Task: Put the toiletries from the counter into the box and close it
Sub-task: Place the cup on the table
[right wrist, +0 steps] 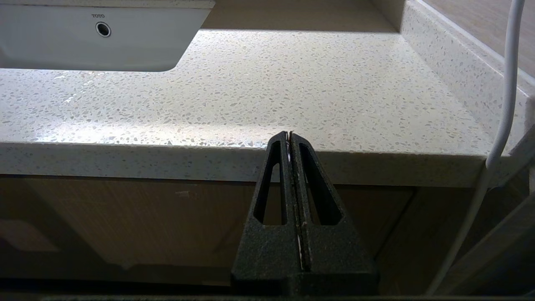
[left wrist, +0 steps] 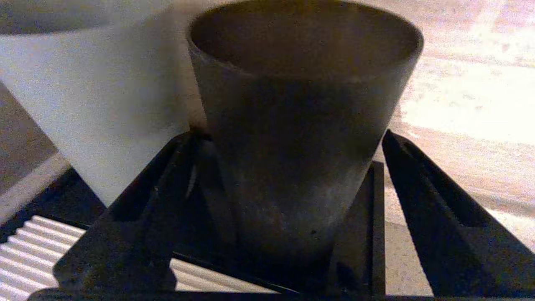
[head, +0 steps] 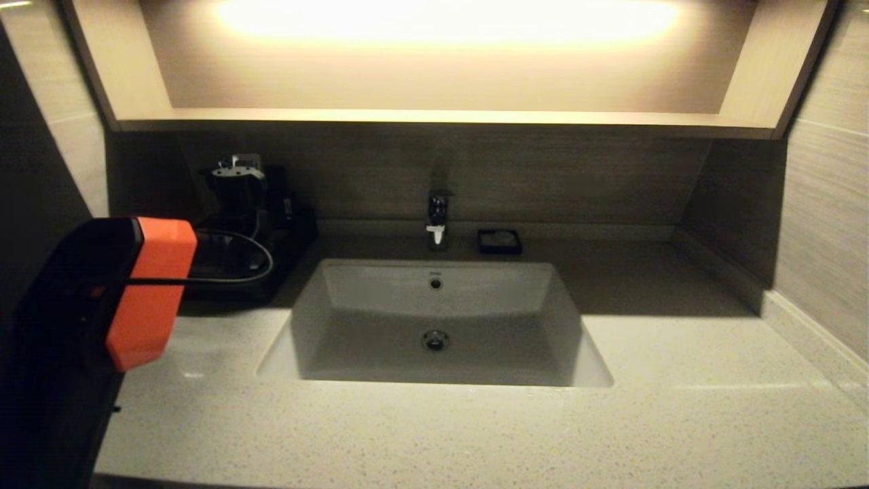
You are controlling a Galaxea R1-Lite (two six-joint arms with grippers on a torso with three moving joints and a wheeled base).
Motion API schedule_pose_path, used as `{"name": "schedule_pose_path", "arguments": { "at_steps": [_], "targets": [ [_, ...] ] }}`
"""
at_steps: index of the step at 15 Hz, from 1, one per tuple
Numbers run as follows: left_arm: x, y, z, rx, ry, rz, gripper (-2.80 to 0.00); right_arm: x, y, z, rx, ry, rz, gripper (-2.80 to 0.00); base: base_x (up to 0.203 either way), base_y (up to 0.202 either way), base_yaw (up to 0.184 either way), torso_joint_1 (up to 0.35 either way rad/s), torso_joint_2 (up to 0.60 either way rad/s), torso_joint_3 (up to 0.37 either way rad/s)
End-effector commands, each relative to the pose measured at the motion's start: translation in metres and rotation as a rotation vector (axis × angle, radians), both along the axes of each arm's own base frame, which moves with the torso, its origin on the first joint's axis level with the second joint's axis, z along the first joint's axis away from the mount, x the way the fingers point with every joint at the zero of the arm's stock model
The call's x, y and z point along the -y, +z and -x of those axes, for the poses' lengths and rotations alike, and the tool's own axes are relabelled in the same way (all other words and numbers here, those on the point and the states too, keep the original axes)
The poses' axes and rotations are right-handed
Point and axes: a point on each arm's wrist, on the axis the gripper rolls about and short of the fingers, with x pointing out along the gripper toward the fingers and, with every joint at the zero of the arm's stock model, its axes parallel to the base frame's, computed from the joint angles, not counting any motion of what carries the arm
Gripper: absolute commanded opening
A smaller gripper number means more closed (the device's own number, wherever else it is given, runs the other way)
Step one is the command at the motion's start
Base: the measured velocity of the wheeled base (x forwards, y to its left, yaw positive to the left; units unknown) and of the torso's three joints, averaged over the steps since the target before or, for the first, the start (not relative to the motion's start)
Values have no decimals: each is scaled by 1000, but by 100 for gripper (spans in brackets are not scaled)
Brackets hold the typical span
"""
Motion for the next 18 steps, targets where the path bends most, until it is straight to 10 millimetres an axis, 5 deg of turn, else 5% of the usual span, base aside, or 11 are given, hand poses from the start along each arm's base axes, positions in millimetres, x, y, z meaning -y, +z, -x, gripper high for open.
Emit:
{"name": "schedule_pose_path", "arguments": {
  "at_steps": [1, 18],
  "targets": [
    [0, 4, 1, 10, 4, 0, 0, 0, 0, 0, -2, 1, 1, -280, 0, 0, 0, 0, 0, 0],
    [-6, 13, 14, -3, 58, 13, 0, 0, 0, 0, -2, 1, 1, -280, 0, 0, 0, 0, 0, 0]
  ]
}}
